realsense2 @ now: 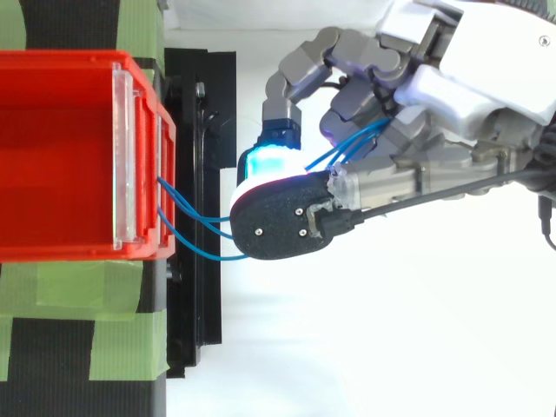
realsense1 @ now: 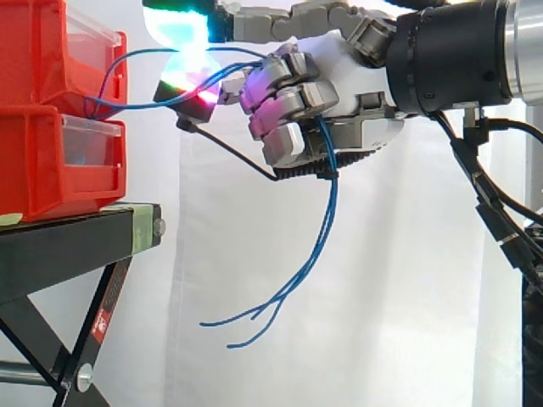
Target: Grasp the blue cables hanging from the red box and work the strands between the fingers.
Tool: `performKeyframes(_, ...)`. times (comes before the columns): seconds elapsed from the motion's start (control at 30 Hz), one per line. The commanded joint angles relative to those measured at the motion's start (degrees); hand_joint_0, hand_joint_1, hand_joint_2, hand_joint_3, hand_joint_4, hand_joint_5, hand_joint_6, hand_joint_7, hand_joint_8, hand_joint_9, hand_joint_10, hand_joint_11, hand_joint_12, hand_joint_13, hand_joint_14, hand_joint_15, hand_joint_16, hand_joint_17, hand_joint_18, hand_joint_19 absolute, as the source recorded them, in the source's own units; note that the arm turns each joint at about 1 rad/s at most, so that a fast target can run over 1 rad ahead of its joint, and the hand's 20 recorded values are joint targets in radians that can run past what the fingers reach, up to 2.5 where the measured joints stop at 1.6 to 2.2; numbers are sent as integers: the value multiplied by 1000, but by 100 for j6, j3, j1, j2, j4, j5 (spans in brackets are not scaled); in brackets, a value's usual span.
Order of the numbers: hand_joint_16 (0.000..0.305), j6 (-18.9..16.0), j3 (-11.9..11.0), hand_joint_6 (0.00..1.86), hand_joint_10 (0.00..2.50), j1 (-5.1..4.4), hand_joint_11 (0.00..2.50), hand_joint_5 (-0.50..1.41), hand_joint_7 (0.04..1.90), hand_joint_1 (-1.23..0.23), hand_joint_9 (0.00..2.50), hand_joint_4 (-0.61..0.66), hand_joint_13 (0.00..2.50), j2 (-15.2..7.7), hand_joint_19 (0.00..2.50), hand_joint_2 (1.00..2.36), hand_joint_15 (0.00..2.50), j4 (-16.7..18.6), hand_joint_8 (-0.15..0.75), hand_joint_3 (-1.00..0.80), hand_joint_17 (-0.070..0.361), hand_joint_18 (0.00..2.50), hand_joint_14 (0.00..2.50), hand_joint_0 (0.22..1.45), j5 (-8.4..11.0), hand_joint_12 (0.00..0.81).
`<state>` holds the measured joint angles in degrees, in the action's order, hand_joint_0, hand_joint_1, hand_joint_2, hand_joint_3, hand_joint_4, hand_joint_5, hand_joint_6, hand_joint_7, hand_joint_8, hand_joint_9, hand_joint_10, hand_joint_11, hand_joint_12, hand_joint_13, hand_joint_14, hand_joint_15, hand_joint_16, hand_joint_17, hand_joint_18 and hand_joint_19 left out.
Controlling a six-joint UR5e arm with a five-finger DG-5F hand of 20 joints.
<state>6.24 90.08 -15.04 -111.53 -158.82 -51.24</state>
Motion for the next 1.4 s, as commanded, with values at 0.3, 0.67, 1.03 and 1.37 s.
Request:
performKeyframes(0.3,225,0,0,1413,2500,1,2500,101,968,-703,1853,204,1973,-1,868,1074,1634,0,491,203,168,2500,2500,892,0,681)
performKeyframes(0.67,225,0,0,1412,2500,1,2500,99,966,-703,1853,206,1973,-1,868,1073,1634,0,491,203,168,2500,2500,892,0,681)
performKeyframes(1.03,225,0,0,1409,2500,-8,2500,99,970,-703,1853,206,1973,-1,868,1064,1634,-9,491,209,168,2500,2500,896,0,681)
performKeyframes(1.37,225,0,0,1410,2500,1,2500,98,966,-705,1853,213,1973,-1,868,1056,1634,0,491,206,168,2500,2500,900,0,681)
